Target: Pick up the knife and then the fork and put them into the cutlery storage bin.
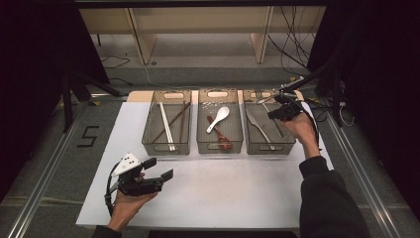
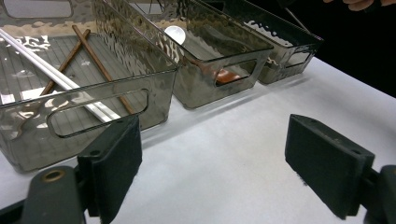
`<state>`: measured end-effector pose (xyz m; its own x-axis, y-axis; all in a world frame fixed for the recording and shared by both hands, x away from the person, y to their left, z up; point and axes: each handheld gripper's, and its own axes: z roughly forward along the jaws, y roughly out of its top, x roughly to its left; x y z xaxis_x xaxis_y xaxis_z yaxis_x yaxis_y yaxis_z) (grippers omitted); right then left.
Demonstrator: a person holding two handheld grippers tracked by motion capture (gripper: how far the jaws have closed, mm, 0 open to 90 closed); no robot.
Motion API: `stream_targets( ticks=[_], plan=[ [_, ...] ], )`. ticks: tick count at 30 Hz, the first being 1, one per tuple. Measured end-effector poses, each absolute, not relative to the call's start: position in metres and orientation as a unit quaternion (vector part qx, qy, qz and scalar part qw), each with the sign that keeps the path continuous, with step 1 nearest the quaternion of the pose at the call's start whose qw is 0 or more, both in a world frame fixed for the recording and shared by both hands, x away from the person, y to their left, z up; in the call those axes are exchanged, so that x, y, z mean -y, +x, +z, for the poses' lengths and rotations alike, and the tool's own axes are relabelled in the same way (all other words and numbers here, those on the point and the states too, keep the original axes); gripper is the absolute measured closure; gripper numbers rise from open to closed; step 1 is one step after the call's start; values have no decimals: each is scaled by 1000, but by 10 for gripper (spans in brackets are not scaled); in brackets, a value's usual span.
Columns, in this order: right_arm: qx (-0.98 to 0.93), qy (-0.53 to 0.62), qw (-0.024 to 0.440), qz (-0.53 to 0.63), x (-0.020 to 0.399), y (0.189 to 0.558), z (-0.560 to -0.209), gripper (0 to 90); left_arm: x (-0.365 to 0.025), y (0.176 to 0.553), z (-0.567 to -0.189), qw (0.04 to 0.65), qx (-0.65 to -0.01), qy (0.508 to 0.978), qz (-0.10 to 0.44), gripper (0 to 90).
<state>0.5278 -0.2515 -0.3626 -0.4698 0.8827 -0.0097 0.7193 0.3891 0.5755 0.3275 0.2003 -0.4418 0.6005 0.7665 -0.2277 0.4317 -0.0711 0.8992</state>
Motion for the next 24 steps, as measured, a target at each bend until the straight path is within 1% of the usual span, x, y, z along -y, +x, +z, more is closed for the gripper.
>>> stream_targets(
  ticks=[11,20,23,24],
  plan=[
    [-813,504,155,247,259,529,-381,840,-200,327,-442,538,-419,714,155,185],
    [-815,506,148,241,257,529,-389,836,-200,327,-442,538,-419,715,155,185],
    [-817,507,141,237,255,530,-391,824,-200,327,-442,538,-418,715,156,185],
    [-819,506,137,234,254,531,-392,803,-200,327,-442,538,-419,715,155,185]
  ],
)
